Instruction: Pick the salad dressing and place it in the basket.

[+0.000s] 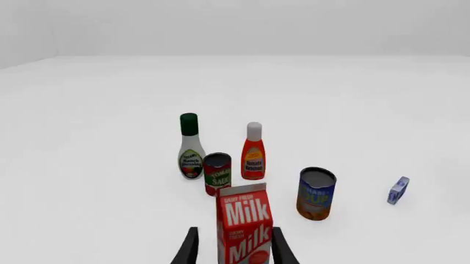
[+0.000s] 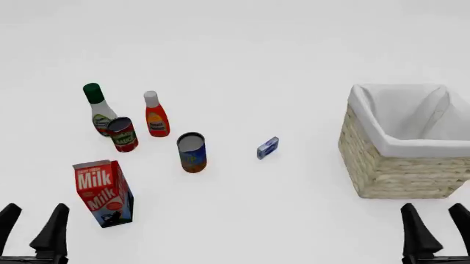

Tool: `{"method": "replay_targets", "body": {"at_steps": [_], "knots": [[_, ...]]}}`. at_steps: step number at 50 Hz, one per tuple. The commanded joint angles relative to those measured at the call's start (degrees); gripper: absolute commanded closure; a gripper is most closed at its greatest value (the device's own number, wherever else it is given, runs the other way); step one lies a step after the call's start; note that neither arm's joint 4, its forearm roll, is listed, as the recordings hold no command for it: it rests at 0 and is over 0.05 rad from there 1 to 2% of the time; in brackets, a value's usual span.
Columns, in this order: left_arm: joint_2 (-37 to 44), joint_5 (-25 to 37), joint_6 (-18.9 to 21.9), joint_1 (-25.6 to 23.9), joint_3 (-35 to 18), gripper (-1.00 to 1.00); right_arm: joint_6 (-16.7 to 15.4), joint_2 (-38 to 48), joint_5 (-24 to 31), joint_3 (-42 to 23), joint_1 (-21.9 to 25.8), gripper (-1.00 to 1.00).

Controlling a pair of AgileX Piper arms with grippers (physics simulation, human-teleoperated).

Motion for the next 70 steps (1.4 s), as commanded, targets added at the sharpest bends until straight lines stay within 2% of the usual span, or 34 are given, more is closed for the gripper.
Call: {"method": "replay_targets", "body": {"at_steps": [1,8,12,16,23,28,41,43,47,55,61,62,66,70], "knots": [[0.3,-0.2,0.6,-0.4,-0.1,-1.0,-0.2,0.2,0.1,-0.2,0.1,-1.0],[0.9,-0.6,0.8,-0.8,-0.4,-1.0,-0.2,0.1,0.2,-0.2,0.9,-1.0],[4.6,-3.4,1.8,-2.3,-1.2,-1.0,-0.2,0.0,0.3,-0.3,0.9,-1.0],[14.8,-11.4,4.2,-2.3,-3.0,-1.0,-0.2,0.0,0.4,-0.5,1.2,-1.0],[32.3,-22.4,2.7,-2.4,-8.4,-1.0,-0.3,0.1,0.4,-0.5,1.8,-1.0],[37.4,-24.5,2.4,-1.6,-11.4,-1.0,-0.5,0.2,0.5,-0.9,2.2,-1.0],[50.5,-25.2,4.7,-0.1,-22.3,-1.0,-0.3,0.1,0.4,-1.2,3.8,-1.0],[52.8,-24.0,3.0,-0.2,-24.7,-1.0,-0.4,0.1,0.5,-1.5,4.1,-1.0],[55.8,-23.2,2.6,0.8,-28.4,-1.0,-0.4,0.1,0.3,-1.3,4.3,-1.0],[64.4,-19.5,0.6,3.8,-39.5,-1.0,-0.2,-0.1,0.4,-1.1,4.5,-1.0],[71.2,-15.6,1.4,5.6,-49.1,-1.0,0.0,-0.1,0.3,-0.9,4.4,-1.0],[71.2,-15.5,1.4,5.6,-49.2,-1.0,0.0,-0.1,0.3,-0.9,4.4,-1.0],[75.6,-13.0,1.2,6.2,-54.8,-1.0,0.1,-0.1,0.3,-1.0,4.6,-1.0],[81.0,-9.8,-1.1,6.8,-61.3,-1.0,0.1,-0.1,0.2,-0.9,4.8,-1.0]]}}
